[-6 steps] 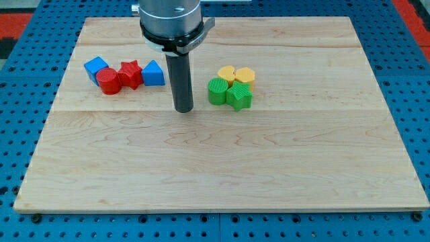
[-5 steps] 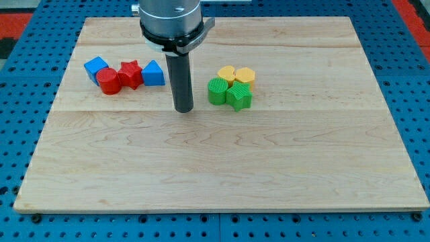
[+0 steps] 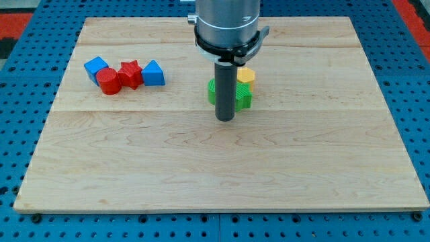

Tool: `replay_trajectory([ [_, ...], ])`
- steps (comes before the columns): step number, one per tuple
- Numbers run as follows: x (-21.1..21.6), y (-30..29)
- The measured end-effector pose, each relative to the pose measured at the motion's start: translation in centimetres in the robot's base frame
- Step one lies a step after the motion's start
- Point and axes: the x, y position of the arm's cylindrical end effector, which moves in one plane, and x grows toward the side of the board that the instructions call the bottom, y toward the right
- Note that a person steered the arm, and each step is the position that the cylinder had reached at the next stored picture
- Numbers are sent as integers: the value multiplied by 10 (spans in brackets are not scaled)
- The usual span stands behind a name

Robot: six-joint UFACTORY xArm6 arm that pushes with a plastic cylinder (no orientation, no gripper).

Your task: Adjust the red blocks to form a line with blue blocks

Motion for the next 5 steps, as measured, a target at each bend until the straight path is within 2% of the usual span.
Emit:
replay_trajectory([
  [5,-9,9],
])
